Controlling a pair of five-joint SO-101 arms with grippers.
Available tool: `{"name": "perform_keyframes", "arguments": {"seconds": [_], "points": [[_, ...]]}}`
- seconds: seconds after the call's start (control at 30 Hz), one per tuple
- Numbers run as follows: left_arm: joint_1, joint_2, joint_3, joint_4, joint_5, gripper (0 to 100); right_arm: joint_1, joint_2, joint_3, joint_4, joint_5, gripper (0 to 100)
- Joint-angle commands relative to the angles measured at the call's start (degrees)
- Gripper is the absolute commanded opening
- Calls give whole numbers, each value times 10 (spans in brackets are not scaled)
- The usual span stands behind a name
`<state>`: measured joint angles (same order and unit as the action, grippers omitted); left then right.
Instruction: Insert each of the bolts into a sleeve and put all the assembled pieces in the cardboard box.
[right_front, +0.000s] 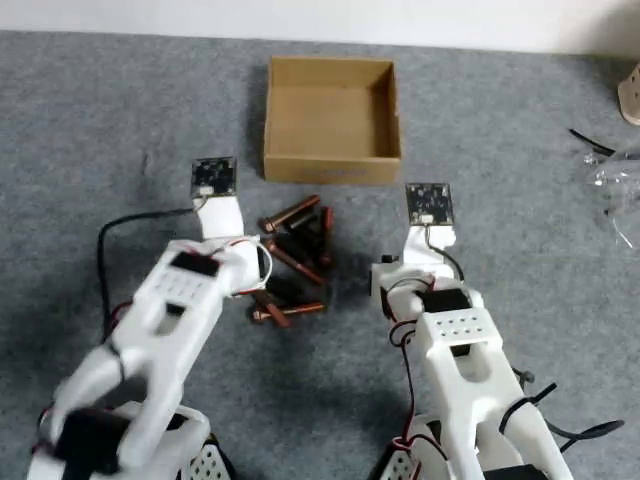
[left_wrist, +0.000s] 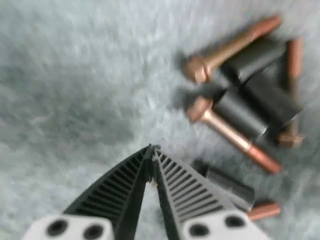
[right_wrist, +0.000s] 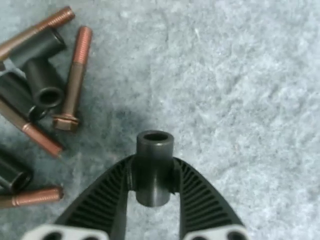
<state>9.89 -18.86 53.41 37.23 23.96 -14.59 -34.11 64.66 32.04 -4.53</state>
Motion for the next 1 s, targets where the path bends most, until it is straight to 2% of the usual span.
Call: {"name": "perform_keyframes", "arguments": {"seconds": [0.0,0.1,0.27,0.4,0.67,0.77,0.87,0.97], "points": [[73,61,-92,57,6,8,7,-16,-2,-18,10,4],[78,59,-99,78,18,8,7,-16,-2,-18,10,4],[44,63,-100,77,120,8,7,-16,-2,-18,11,4],[36,59,-100,81,125,20,7,-16,-2,-19,39,4],[44,59,-125,166,127,191,5,-16,-2,-19,39,4],[58,65,-124,166,128,200,5,-16,-2,-19,40,4],[61,65,-117,167,170,200,5,-16,-2,-19,40,4],[60,65,-107,163,182,200,6,-16,-2,-19,40,4]]}}
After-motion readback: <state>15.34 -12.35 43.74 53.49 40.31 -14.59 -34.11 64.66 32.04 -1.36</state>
